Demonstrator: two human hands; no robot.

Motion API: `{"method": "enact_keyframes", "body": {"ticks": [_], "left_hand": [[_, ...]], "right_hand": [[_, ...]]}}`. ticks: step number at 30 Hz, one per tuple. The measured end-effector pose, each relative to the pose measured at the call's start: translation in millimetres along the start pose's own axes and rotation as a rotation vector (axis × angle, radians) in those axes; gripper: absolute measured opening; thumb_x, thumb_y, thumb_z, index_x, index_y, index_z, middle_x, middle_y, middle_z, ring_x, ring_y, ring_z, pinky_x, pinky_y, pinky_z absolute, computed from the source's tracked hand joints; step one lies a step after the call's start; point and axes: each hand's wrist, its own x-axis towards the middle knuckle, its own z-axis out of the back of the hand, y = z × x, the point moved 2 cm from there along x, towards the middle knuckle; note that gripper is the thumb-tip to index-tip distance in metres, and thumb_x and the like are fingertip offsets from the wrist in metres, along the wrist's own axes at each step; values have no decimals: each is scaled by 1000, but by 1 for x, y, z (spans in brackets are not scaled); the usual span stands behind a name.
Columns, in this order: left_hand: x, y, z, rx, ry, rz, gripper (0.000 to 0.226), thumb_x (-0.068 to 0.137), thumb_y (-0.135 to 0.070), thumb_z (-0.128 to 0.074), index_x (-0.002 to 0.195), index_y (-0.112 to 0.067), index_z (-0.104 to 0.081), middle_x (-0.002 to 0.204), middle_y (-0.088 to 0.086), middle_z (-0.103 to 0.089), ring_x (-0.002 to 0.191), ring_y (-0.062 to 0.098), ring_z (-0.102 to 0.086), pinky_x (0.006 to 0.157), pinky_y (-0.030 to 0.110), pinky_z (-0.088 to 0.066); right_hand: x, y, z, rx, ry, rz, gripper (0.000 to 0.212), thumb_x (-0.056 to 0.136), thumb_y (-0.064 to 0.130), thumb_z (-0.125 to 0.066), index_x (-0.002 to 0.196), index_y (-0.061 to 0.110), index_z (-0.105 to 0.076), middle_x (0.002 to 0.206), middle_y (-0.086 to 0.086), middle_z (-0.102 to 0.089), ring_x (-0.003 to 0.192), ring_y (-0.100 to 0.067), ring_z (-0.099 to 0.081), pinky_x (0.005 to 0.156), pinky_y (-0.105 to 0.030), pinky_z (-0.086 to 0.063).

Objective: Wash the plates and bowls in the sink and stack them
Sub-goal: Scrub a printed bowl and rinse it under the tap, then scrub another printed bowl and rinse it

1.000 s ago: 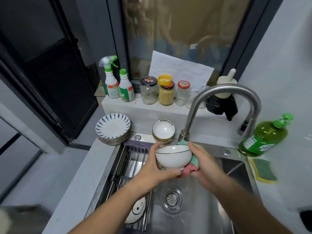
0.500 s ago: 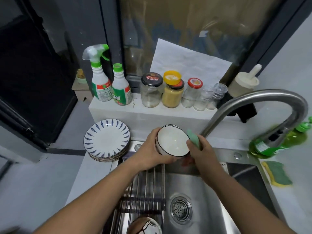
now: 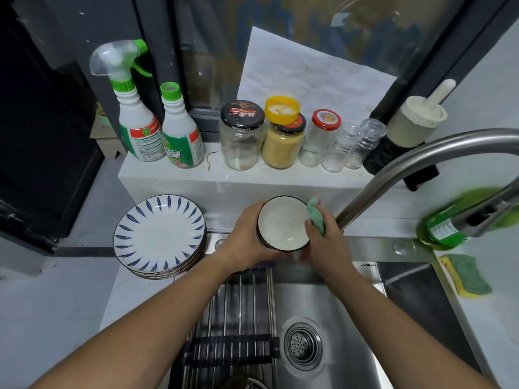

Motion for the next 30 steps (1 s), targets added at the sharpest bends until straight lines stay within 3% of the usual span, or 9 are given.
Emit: {"method": "enact_keyframes", "body": {"ticks": [4, 8, 10, 13, 15, 21, 25, 28, 30], "left_hand": [[2, 7, -5, 15, 4, 40, 96, 55, -36, -99, 139, -29, -53, 134, -15, -60, 127, 6, -55, 106, 40, -50], [5, 10, -8, 42, -20, 67, 100, 52, -44, -98, 139, -29, -51, 135, -13, -60, 127, 11, -55, 108, 44, -46], [7, 10, -9, 62, -22, 65, 98, 52, -47, -96, 137, -29, -52, 133, -12, -61, 125, 11, -54, 109, 44, -45], [7, 13, -12, 58, -27, 81, 99, 50, -51, -93, 137, -35, -49, 134, -11, -60, 125, 15, -54, 108, 45, -46], [6, 16, -13, 48, -28, 99, 103, 48, -54, -92, 138, -41, -45, 135, -10, -59, 126, 18, -55, 106, 46, -48], [2, 16, -16, 42, -3, 194, 110, 44, -55, -90, 140, -40, -38, 133, -8, -57, 124, 19, -55, 103, 45, -52], [-16, 10, -14, 80, -6, 309, 140, 53, -52, -96, 162, -25, -12, 154, 5, -40, 145, 24, -37, 118, 44, -37], [-50, 8, -10, 6, -45, 374, 130, 69, -44, -94, 164, -23, -7, 165, 8, -28, 152, 20, -28, 123, 43, -30], [-82, 0, -7, -54, -60, 404, 118, 76, -41, -90, 162, -24, -11, 161, 5, -34, 148, 17, -34, 121, 39, -34]], "right_hand": [[1, -1, -6, -100, 7, 33, 49, 104, 21, -45, 151, 27, -37, 150, -5, -47, 134, -25, -47, 112, -48, -40], [2, -7, -10, 2, 4, -7, 50, 96, 39, -46, 144, 28, -45, 147, -8, -50, 128, -28, -53, 108, -59, -42], [-2, -5, -5, 32, -38, 4, 34, 102, 31, -46, 133, 22, -54, 126, -8, -63, 108, -25, -60, 98, -52, -51], [-7, -7, 3, 108, -107, 25, 19, 106, 13, -40, 111, 7, -57, 81, 0, -58, 64, 0, -59, 60, -22, -51], [-12, -6, 7, 114, -149, 68, 20, 107, 12, -37, 107, 4, -56, 82, -3, -58, 58, 4, -56, 50, -12, -46], [-21, -3, 25, 200, -203, 78, 17, 107, 16, -40, 99, 12, -55, 84, 1, -57, 74, -11, -59, 66, -30, -56], [-36, -6, 38, 343, -111, -108, 18, 107, 18, -41, 102, 14, -58, 82, -1, -70, 61, -13, -68, 48, -32, -58], [-51, -20, 48, 336, -4, -201, 21, 106, 20, -42, 112, 7, -59, 85, -13, -74, 52, -24, -69, 39, -31, -52], [-63, -30, 52, 314, 59, -234, 21, 106, 22, -45, 108, 9, -60, 90, -16, -74, 65, -33, -69, 52, -37, -58]]}}
